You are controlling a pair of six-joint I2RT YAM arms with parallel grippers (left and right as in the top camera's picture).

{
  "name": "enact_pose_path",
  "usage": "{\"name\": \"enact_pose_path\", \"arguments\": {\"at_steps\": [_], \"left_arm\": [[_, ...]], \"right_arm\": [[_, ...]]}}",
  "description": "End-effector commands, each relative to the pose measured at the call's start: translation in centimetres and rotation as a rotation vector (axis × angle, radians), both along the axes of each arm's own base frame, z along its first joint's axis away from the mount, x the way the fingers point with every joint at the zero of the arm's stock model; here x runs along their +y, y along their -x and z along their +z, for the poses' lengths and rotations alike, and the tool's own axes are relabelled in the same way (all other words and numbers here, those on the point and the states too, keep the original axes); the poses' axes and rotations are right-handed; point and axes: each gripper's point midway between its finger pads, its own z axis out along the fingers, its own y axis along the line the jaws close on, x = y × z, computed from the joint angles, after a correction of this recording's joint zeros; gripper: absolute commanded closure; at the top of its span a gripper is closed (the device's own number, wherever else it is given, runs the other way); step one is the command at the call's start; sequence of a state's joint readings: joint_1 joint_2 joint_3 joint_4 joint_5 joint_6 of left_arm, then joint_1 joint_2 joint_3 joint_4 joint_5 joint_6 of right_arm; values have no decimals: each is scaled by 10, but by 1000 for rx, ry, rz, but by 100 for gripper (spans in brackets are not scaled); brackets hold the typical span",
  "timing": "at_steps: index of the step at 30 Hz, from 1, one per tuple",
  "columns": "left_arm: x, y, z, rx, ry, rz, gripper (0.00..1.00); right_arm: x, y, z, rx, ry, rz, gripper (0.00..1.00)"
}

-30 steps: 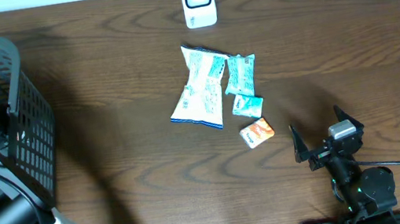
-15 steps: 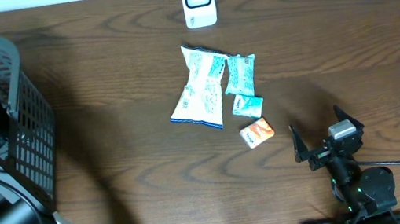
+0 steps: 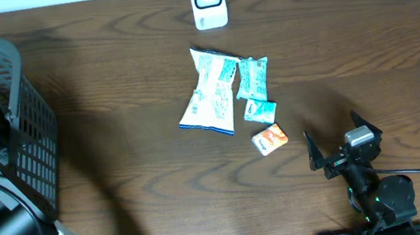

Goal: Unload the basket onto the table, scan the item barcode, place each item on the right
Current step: 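Reach into the basket and grasp the green Zam-Buk tin, left gripper, then carry the Zam-Buk tin toward the scanner and drop it on the table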

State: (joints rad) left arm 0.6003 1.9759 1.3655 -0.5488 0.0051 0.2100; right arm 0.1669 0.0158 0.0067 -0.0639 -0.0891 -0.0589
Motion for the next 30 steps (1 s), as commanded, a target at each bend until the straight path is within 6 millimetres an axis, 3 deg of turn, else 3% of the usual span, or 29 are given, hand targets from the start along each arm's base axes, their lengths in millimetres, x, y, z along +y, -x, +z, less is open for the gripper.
{"name": "enact_pose_path", "arguments": {"at_steps": [1,2,6,12,17,20,25,27,28,29,30], "left_arm": [[2,7,-13,30,8,49,13],[3,6,-11,15,9,77,15],[7,-4,10,-63,12,169,44],[10,-7,37,-118,-19,170,47],[12,-9,79,-226,-45,239,47],[10,-6,123,-320,-79,261,47],[-6,13,215,-545,-116,335,47],[-30,15,258,-687,-61,295,47],[-54,14,288,-802,16,234,46],[-69,14,304,-861,69,195,47],[-105,13,333,-964,198,106,47]], "right_arm": [[1,1,0,3,-9,5,1],[1,1,0,3,-9,5,1],[1,1,0,3,-9,5,1],[1,1,0,3,-9,5,1],[1,1,0,3,-9,5,1],[1,1,0,3,-9,5,1],[1,1,0,3,-9,5,1],[1,1,0,3,-9,5,1],[1,1,-1,3,-9,5,1],[1,1,0,3,-9,5,1],[1,1,0,3,-9,5,1]]}}
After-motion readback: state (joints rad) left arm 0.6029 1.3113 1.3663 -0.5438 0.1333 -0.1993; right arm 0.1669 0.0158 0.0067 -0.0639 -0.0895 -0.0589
